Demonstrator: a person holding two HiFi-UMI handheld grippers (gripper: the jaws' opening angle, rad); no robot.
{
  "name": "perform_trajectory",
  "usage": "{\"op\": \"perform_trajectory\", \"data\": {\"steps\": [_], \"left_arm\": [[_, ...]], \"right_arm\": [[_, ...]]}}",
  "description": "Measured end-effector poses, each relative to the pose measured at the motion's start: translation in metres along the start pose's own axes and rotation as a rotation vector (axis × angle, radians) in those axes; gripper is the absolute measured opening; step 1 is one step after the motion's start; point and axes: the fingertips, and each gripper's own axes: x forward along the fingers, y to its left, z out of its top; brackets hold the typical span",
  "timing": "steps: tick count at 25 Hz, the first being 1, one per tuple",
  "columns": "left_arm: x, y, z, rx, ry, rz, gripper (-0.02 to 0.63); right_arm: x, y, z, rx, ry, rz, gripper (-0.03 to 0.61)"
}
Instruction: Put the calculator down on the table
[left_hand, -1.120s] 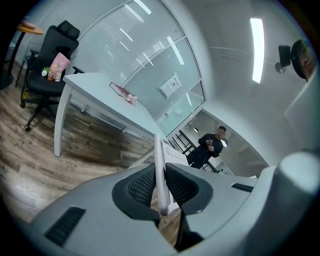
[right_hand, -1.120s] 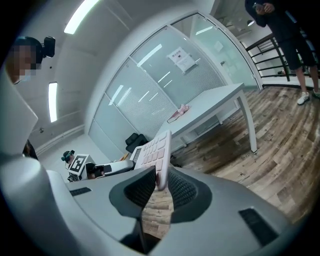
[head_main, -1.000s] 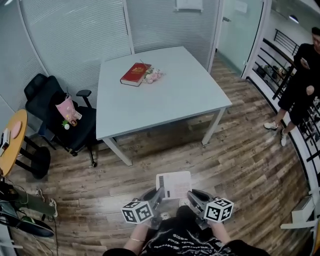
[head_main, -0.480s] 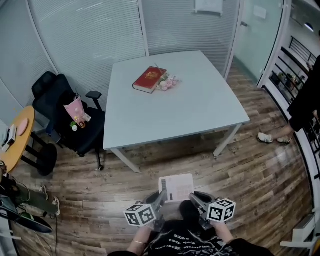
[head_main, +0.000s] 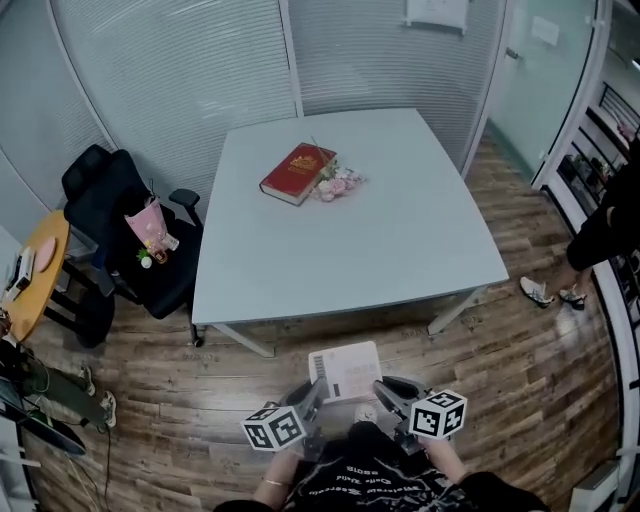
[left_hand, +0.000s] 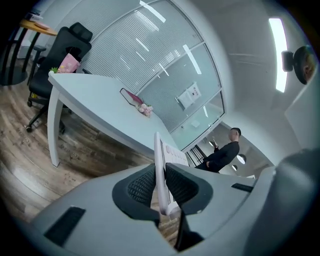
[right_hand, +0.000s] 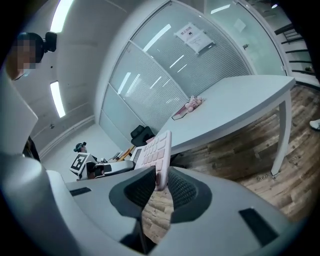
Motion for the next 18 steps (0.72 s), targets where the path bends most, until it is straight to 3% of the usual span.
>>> {"op": "perform_trajectory", "data": {"steps": [8,18], "left_arm": [[0.056,-0.011,0.009,-0.005,0.009,0.044,0.077],[0.088,-0.021,0.020,0.006,-0.020,0.058,0.077]], "right_arm": [[0.001,-0.047,0.035,0.000,0.042,0.012,0.086],[0.004,-0.074,0.062,-0.020,0.053,0.034,0.086]]}}
